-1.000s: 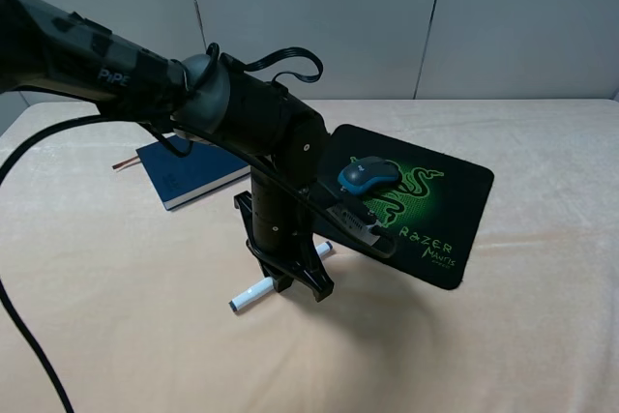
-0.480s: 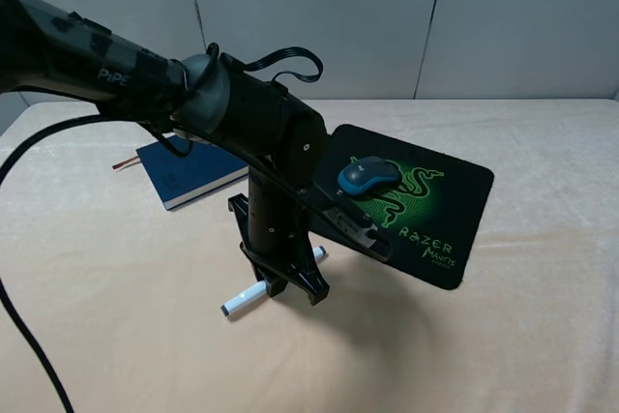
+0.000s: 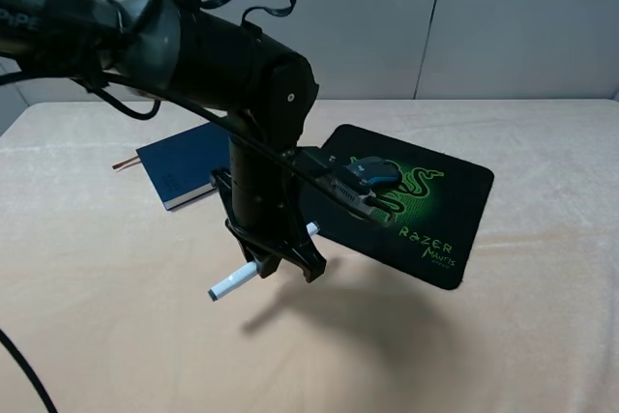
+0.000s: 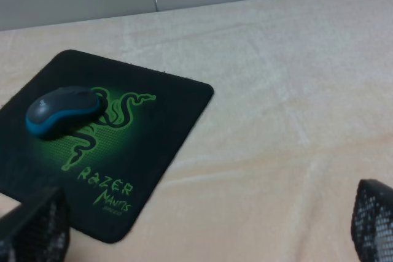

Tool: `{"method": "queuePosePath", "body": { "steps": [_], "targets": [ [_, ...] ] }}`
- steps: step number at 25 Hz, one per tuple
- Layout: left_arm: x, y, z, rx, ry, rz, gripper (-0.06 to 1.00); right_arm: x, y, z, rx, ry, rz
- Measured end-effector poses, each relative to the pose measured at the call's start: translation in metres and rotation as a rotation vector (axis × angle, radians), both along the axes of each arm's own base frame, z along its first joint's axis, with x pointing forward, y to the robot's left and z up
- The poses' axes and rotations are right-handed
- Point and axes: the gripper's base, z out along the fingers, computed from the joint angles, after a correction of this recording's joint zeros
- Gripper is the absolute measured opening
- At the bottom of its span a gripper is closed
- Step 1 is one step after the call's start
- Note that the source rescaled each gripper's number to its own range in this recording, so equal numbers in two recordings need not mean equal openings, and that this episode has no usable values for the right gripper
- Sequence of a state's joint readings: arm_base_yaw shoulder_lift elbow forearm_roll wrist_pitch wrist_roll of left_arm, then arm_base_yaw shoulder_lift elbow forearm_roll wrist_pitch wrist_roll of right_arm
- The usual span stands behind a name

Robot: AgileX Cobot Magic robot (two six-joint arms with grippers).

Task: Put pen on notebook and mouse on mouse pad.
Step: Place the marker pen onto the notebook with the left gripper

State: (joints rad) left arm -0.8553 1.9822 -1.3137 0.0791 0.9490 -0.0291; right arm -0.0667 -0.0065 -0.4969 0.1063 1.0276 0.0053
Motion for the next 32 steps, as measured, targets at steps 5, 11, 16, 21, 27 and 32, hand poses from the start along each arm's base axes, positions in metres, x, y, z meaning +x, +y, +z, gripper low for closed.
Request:
{"method": "queuePosePath", "body": {
  "steps": [5,11,16,21,27,32],
  "targets": [
    [-0.003,0.006,0.021,0.002,-0.018,-0.007,0.00,0.000,0.000,0.000,0.000,0.000,0.000],
    [-0.006,0.016,0.045,0.029,-0.063,-0.028,0.00,0.000,0.000,0.000,0.000,0.000,0.000],
    [-0.005,0.029,0.060,0.074,-0.083,-0.042,0.00,0.000,0.000,0.000,0.000,0.000,0.000],
    [0.009,0.051,0.067,0.080,-0.058,-0.034,0.00,0.000,0.000,0.000,0.000,0.000,0.000],
    [0.035,0.085,0.068,0.076,-0.047,0.002,0.00,0.000,0.000,0.000,0.000,0.000,0.000],
    [0.058,0.110,0.068,0.039,-0.090,0.043,0.00,0.000,0.000,0.000,0.000,0.000,0.000]
  ]
}}
